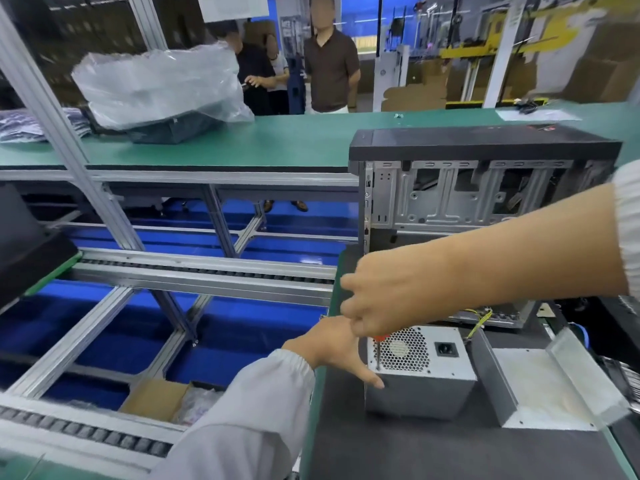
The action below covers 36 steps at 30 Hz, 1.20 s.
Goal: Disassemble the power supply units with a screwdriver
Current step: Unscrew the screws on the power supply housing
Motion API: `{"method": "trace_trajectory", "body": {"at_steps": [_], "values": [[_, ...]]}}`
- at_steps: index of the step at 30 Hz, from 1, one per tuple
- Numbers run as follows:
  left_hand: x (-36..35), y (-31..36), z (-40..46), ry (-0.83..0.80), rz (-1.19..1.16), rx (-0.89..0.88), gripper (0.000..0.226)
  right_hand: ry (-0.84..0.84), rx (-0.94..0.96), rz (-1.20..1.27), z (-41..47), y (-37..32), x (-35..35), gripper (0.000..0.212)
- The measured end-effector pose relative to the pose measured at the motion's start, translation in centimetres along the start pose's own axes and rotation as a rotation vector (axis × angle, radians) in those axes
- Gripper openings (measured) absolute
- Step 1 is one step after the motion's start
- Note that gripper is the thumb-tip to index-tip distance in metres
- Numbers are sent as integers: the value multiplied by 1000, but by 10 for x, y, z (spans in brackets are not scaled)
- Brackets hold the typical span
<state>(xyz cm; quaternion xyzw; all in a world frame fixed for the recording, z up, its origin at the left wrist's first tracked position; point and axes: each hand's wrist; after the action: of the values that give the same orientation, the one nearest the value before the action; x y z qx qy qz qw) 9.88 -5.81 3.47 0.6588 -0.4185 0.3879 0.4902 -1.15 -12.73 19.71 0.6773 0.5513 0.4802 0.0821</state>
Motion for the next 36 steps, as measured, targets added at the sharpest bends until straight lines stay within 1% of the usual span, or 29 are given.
{"method": "trace_trajectory", "body": {"at_steps": [1,3,5,6,7,9,10,11,12,13,14,15,17,19,21,22,23,24,26,27,29,30,31,32,33,34,35,36], "values": [[0,2,-2,25,-6,-33,92,-61,-2,82,-4,1,1,20],[2,5,-8,100,-83,-114,75,-65,-132,250,-8,2,3,34],[6,9,-17,160,-384,-166,56,-8,-293,375,-12,0,-4,47],[7,10,-21,189,-546,-183,46,42,-348,423,-10,-2,-6,47],[9,13,-26,208,-675,-196,35,73,-379,469,-8,-4,-7,41],[8,18,-30,257,-843,-220,18,122,-474,581,-4,-7,-9,29],[5,18,-30,287,-865,-228,16,153,-581,628,-4,-7,-10,30],[5,21,-31,323,-866,-217,14,165,-714,653,-7,-7,-11,38],[2,21,-28,359,-855,-213,13,149,-853,648,-11,-7,-10,49],[-1,20,-25,383,-858,-210,12,108,-952,612,-15,-8,-9,58],[-2,20,-23,414,-856,-206,11,79,-1000,580,-18,-9,-9,61],[-2,20,-21,432,-848,-203,10,64,-1017,571,-18,-10,-9,62],[-2,18,-20,442,-843,-190,10,61,-982,556,-18,-11,-12,60],[3,16,-22,380,-901,-187,13,97,-850,554,-21,-8,-14,50],[10,13,-24,325,-1014,-181,26,129,-676,682,-26,-2,-12,34],[14,14,-25,333,-1039,-182,28,112,-593,791,-29,2,-10,26],[16,16,-25,349,-1061,-200,26,104,-532,897,-32,5,-9,22],[17,19,-25,360,-1060,-220,22,109,-495,986,-35,8,-9,24],[17,23,-24,353,-1063,-245,13,141,-509,1066,-40,9,-11,29],[17,24,-25,352,-1061,-255,3,169,-568,1043,-41,8,-12,34],[17,24,-24,388,-1039,-259,19,198,-758,863,-40,4,-14,51],[15,24,-22,385,-1036,-244,16,186,-832,741,-36,2,-13,54],[17,25,-24,394,-1036,-221,14,184,-863,637,-32,-3,-12,55],[18,26,-24,404,-1028,-222,14,203,-858,558,-27,-7,-12,53],[18,27,-24,400,-1036,-220,8,230,-838,515,-23,-10,-12,50],[19,28,-23,393,-1047,-222,6,237,-807,521,-22,-10,-11,46],[20,30,-23,381,-1059,-219,6,246,-766,611,-25,-8,-12,39],[20,30,-21,373,-1070,-216,9,235,-701,780,-31,-5,-12,29]]}}
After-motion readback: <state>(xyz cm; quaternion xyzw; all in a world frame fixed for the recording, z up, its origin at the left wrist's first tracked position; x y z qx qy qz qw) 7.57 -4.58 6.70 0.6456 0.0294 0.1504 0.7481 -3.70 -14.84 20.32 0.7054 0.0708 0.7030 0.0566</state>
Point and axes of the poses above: each hand's wrist, its own z-axis towards the middle knuckle, its own x-axis out of the back of the hand, y = z × x, and after that the axes turned 3 degrees about z, right-handed
